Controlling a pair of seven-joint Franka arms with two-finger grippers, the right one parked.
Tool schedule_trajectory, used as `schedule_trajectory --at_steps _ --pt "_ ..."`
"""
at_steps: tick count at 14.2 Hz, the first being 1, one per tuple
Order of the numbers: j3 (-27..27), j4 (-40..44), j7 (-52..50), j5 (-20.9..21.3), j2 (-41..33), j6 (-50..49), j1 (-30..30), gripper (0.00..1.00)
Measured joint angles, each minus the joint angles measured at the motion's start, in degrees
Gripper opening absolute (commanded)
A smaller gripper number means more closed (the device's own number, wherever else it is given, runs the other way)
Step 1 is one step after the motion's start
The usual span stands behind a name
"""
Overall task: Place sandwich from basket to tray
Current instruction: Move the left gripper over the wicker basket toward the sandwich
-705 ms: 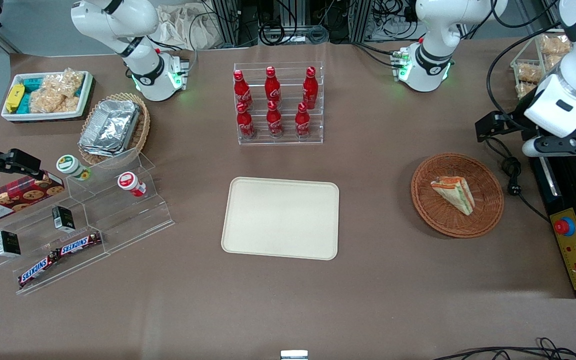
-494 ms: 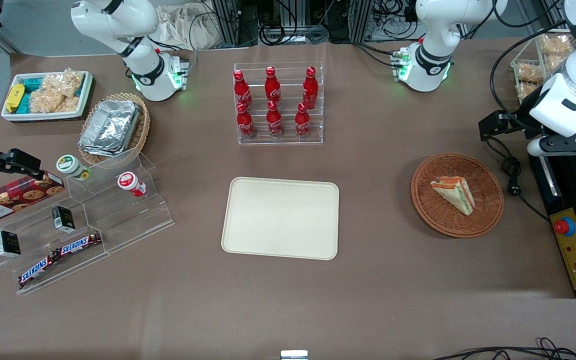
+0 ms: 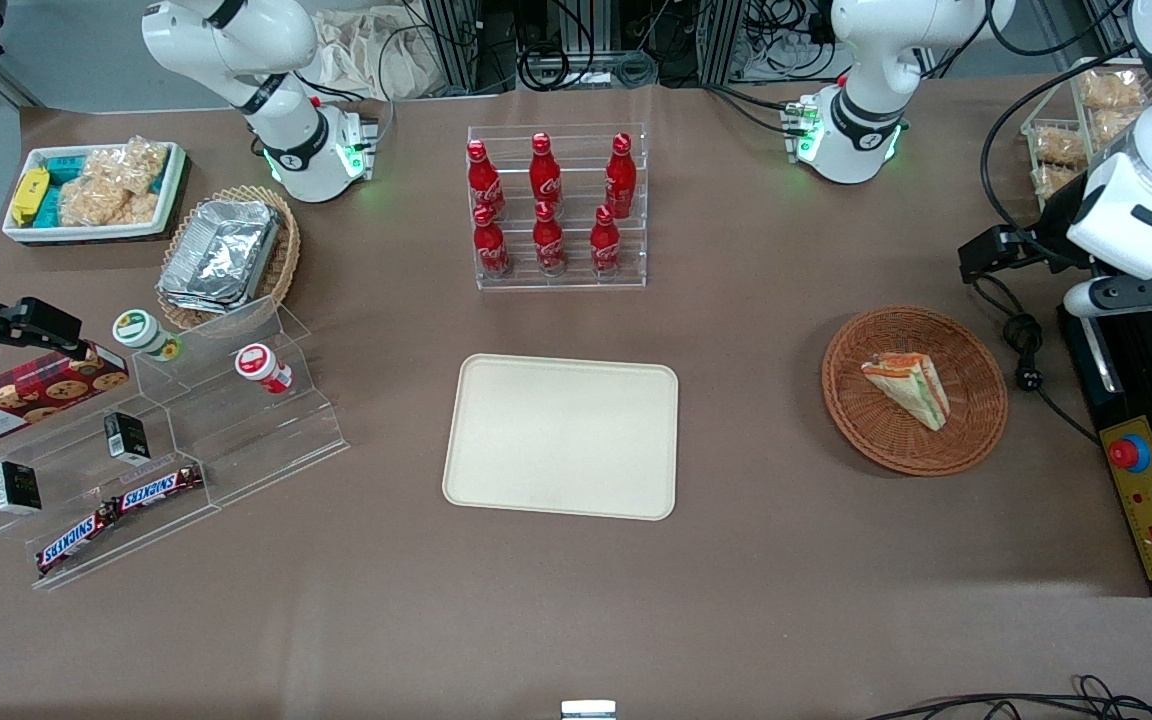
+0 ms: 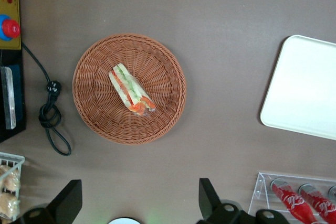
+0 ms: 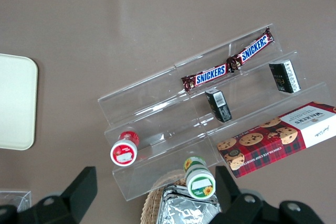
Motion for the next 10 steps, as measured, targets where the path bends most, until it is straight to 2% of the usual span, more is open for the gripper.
schedule_trajectory --at_steps 5,10 --pt "0.1 -3.4 -9.1 -0.6 0.3 1.7 0.4 1.0" --pt "0.1 -13.9 -14.6 -0.6 -0.2 13.0 1.6 1.0"
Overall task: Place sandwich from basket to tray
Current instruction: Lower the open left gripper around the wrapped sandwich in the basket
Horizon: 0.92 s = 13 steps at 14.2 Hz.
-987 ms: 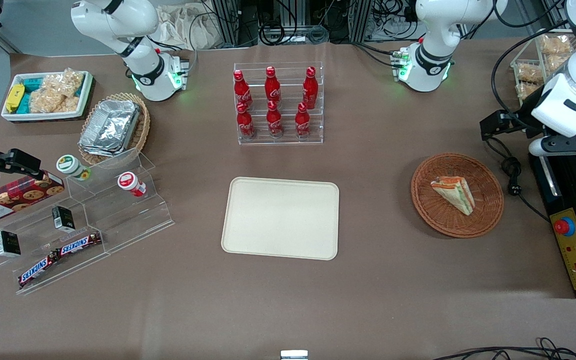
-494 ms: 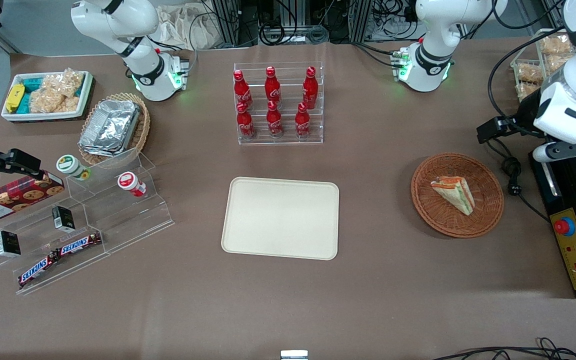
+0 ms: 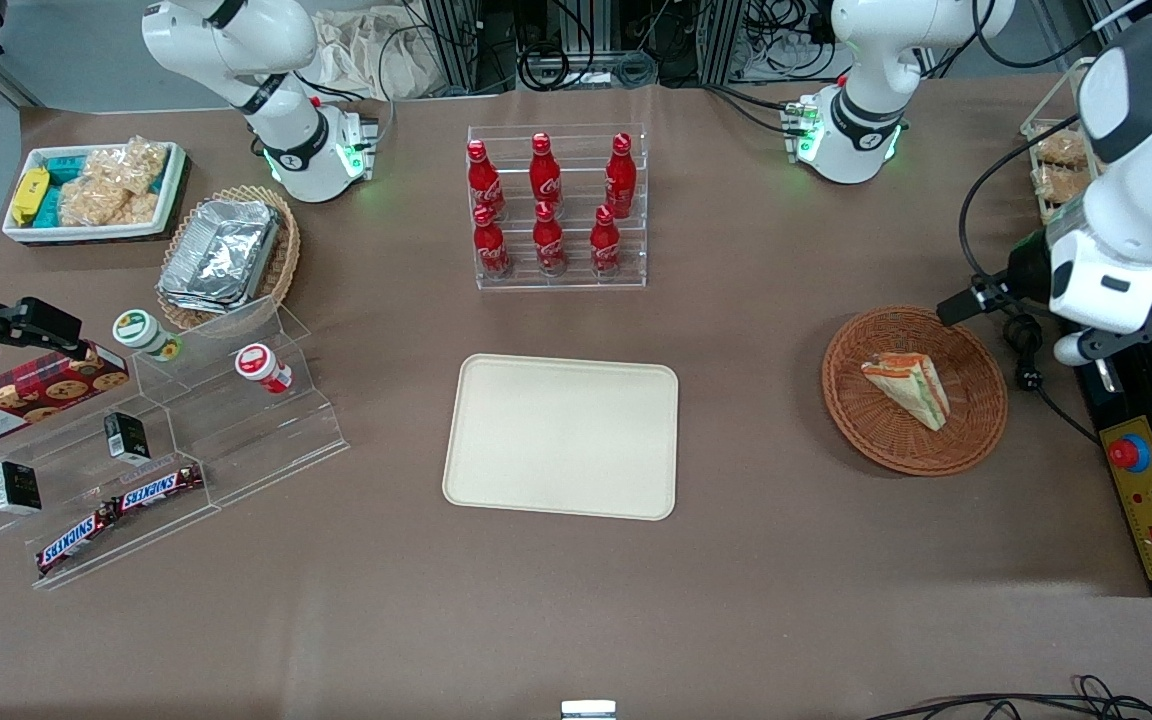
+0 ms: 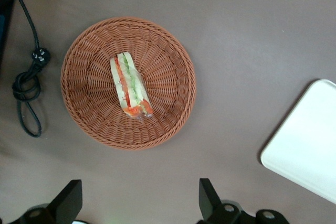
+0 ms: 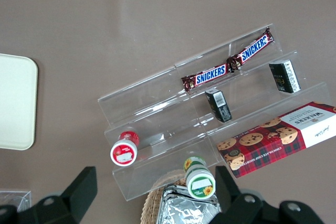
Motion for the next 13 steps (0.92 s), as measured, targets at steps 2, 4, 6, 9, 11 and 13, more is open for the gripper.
schedule_trajectory --at_steps 2,4,6,9,11,13 --pt "0.0 -4.0 -1.2 0.0 -0.1 4.1 0.1 1.0" --pt "0.1 -7.7 -2.3 0.0 -0.2 8.1 0.3 1.0" --pt "0.1 -11.6 -3.5 0.0 -0.4 12.3 1.0 1.0" --pt "0.1 -16.2 -6.2 0.0 -0.4 17.0 1.5 1.0" --pt "0.1 -18.0 -7.5 0.0 -0.2 18.7 1.8 1.0" --pt "0.1 -19.7 -8.3 0.0 0.3 21.3 2.4 1.0"
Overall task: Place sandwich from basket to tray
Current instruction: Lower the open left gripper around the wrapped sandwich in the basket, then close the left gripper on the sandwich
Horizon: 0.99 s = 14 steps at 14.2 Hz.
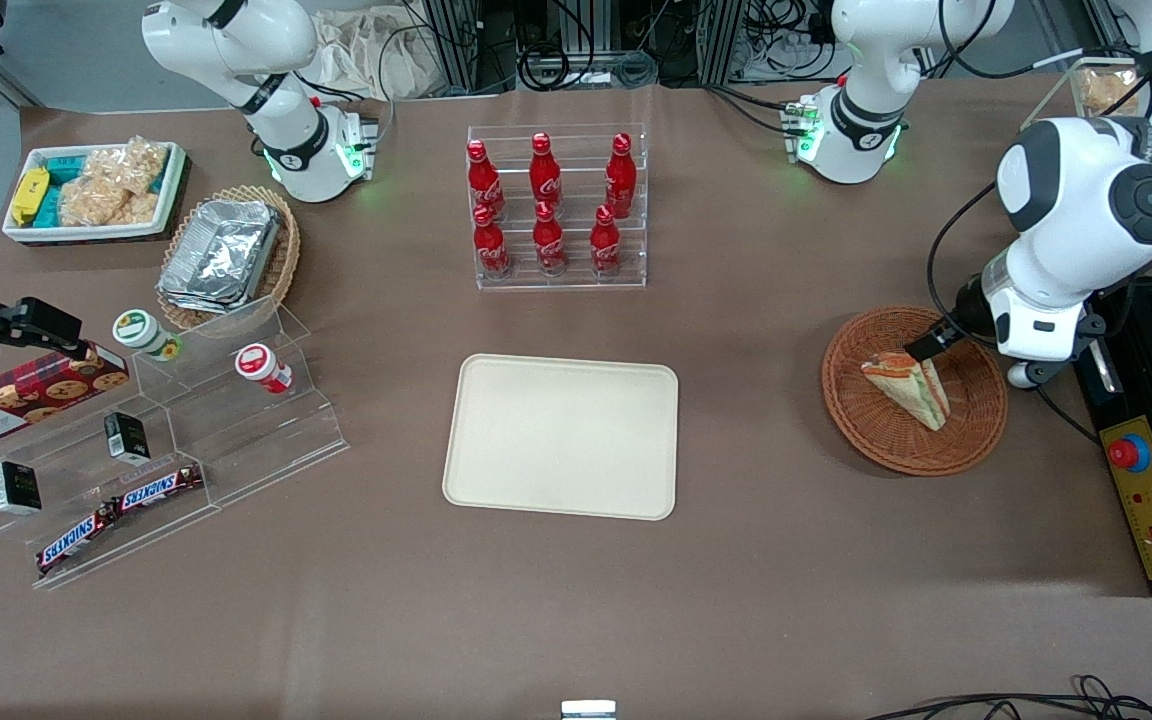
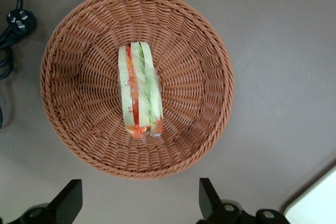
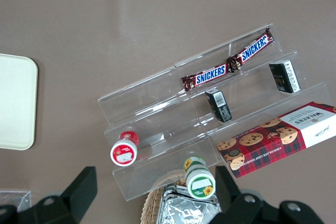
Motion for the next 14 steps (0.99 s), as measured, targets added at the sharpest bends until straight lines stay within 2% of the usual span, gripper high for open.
schedule_trajectory --at_steps 8,14 --pt "0.0 -7.4 -4.2 0.0 5.0 13.5 0.6 0.99" --pt "0.0 -7.9 -7.6 0.2 9.1 17.8 0.6 0.99"
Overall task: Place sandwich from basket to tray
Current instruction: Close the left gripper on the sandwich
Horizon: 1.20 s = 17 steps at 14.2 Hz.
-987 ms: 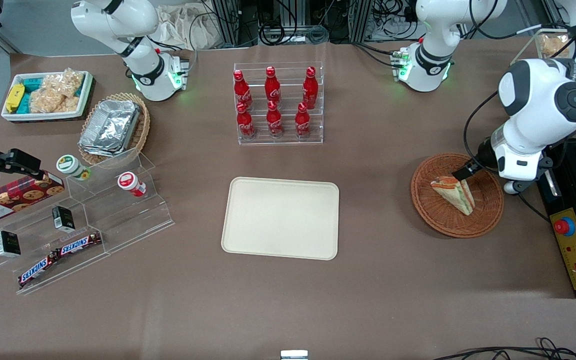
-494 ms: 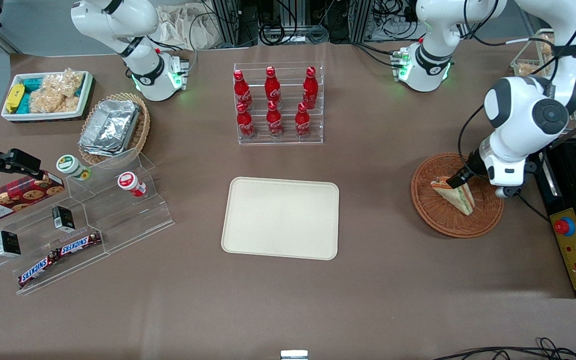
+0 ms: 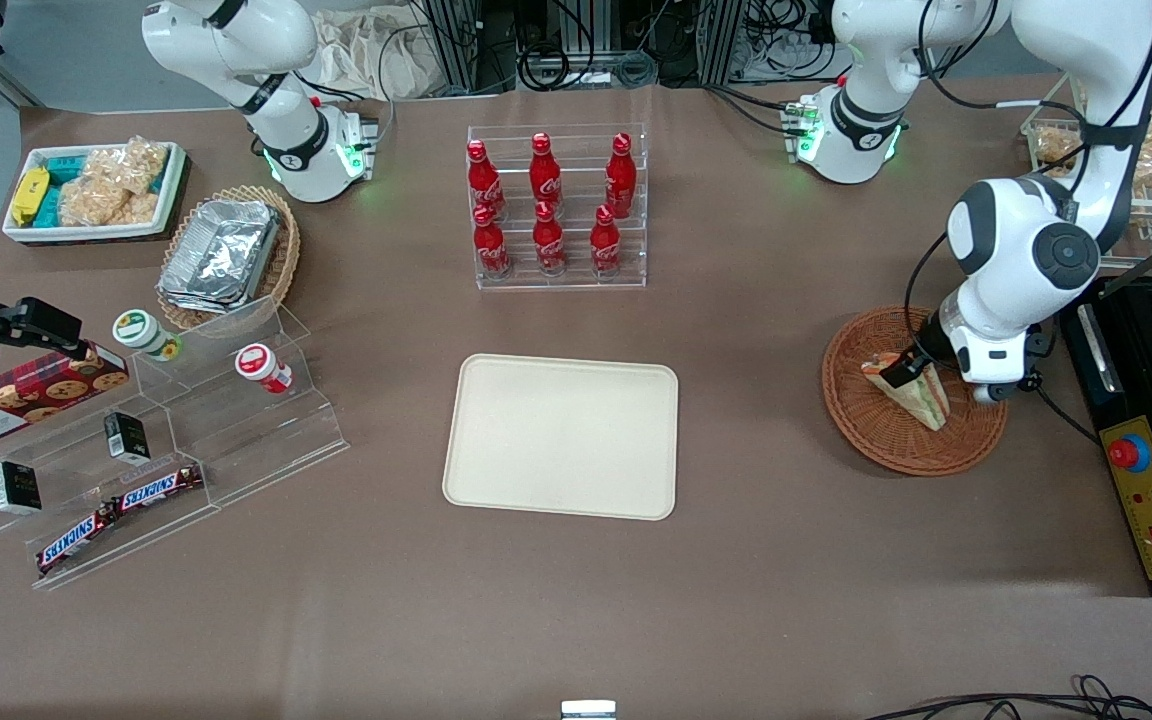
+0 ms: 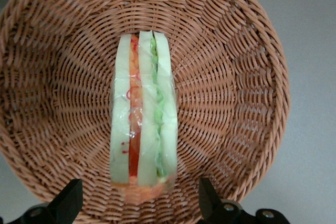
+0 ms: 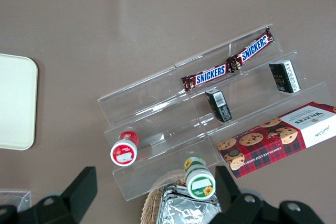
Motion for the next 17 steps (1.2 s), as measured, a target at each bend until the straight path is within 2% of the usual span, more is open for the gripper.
schedule_trajectory --at_steps 8,9,10,13,14,16,17 --pt "0.4 0.0 -0.7 0.6 3.7 4.2 1.0 0.99" --pt "0.4 0.0 -0.8 0.6 4.1 4.5 1.0 0.95" --pt "0.4 0.0 -0.8 0.6 4.4 4.8 1.0 0.86" --pt "0.4 0.0 -0.8 0.6 5.0 5.4 1.0 0.38" --pt "0.4 0.0 -0.8 0.6 5.0 5.4 1.0 0.24" --pt "0.8 0.0 -0.8 1.4 5.0 5.5 1.0 0.05" --pt "0.9 0.0 -0.9 2.0 5.0 5.5 1.0 0.0"
